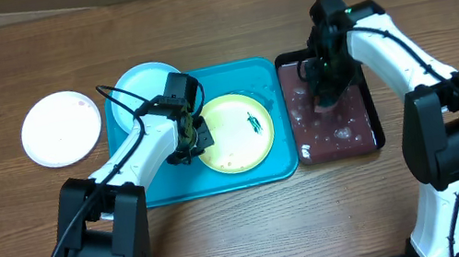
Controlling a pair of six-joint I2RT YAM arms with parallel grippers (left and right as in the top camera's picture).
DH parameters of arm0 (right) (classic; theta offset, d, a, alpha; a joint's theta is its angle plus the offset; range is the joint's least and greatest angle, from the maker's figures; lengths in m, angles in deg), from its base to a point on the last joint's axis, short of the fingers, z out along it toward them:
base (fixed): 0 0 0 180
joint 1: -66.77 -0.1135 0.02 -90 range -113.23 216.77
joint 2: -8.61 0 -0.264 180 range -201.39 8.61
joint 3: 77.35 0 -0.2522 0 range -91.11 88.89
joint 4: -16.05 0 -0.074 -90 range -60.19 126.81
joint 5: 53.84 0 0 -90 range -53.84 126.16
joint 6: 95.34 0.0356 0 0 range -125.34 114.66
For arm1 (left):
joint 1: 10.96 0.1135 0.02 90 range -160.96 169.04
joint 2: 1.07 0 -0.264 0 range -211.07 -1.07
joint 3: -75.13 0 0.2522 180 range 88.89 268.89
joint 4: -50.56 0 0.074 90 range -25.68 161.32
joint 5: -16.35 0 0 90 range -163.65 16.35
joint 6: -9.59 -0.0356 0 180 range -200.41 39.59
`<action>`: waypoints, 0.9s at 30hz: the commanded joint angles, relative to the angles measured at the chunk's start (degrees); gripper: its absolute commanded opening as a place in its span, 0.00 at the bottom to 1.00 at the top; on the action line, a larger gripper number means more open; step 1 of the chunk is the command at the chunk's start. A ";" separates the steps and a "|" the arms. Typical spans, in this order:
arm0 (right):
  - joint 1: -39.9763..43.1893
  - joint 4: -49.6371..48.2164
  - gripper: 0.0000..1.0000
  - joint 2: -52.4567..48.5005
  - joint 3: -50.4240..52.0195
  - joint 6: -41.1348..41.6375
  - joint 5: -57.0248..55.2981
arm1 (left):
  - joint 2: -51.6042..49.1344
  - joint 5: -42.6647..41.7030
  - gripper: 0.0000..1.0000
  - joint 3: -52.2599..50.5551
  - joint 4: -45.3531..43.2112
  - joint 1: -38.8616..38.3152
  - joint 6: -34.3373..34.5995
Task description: Clean dirty plates on tray and stack at the side
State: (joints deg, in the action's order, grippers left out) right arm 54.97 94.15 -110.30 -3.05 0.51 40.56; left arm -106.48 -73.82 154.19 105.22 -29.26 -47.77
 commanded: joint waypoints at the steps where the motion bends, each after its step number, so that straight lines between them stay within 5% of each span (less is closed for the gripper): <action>1: -1.31 -2.51 0.04 2.21 3.69 4.02 -5.70 | -1.09 1.22 0.04 0.04 0.33 -0.26 -0.26; 18: -4.26 6.14 0.04 11.15 -4.87 4.68 -8.63 | -1.09 2.34 0.04 0.02 3.65 0.35 5.57; 27: -6.14 -3.61 0.04 11.10 6.38 4.70 -10.45 | -1.09 3.37 0.04 0.02 4.15 0.33 7.67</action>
State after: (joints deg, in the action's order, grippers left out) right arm 49.23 93.30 -99.66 -0.56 4.95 31.69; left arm -106.48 -73.16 154.29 108.83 -29.26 -41.80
